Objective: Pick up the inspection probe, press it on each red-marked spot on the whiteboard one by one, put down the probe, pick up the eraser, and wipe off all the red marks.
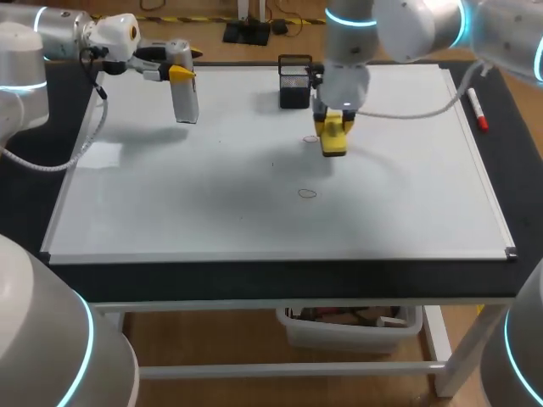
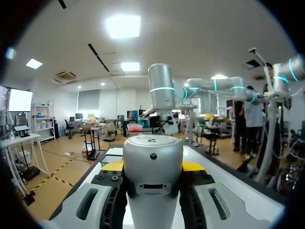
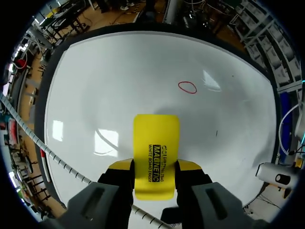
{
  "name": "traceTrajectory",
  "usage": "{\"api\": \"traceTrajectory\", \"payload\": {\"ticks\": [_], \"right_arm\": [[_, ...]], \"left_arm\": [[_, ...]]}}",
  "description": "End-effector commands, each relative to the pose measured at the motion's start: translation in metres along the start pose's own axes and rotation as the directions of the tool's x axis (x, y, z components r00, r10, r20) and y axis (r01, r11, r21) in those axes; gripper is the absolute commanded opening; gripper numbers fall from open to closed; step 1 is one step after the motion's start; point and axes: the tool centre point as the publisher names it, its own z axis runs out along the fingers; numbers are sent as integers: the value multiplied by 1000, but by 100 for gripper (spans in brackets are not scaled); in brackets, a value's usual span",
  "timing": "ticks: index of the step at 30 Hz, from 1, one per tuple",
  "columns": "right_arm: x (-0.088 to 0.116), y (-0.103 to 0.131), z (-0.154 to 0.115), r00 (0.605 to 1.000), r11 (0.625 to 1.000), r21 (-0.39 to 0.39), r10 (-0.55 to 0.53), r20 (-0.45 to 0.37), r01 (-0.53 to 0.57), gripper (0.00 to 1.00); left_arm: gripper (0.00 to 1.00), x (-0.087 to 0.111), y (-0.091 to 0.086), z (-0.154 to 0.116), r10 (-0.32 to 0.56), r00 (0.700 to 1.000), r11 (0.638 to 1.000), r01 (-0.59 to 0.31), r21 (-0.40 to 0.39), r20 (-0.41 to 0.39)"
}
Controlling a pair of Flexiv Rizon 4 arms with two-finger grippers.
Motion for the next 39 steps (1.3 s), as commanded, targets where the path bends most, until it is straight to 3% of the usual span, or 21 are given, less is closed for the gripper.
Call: {"api": "traceTrajectory", "payload": {"ticks": [1, 9, 17, 29, 39], "right_arm": [[-17, -17, 8, 999, 1000, -14, -28, -39, 28, 0], [-37, -44, 16, 1000, 999, -27, -21, -23, 20, 0], [-49, -50, 24, 1000, 999, -29, -23, -13, 23, 0], [-51, -49, 30, 1000, 999, -30, -15, 18, 15, 0], [-47, -50, 37, 1000, 999, -35, 7, -8, -7, 0]], "left_arm": [[0, 7, -5, 3, 3, 966, 1000, -1, -9, 260], [0, 7, -5, 3, 3, 966, 1000, -1, -9, 260], [0, 7, -5, 3, 3, 966, 1000, -1, -9, 260], [0, 7, -5, 3, 3, 966, 1000, -1, -9, 260], [0, 7, -5, 3, 3, 966, 1000, -1, -9, 260]]}}
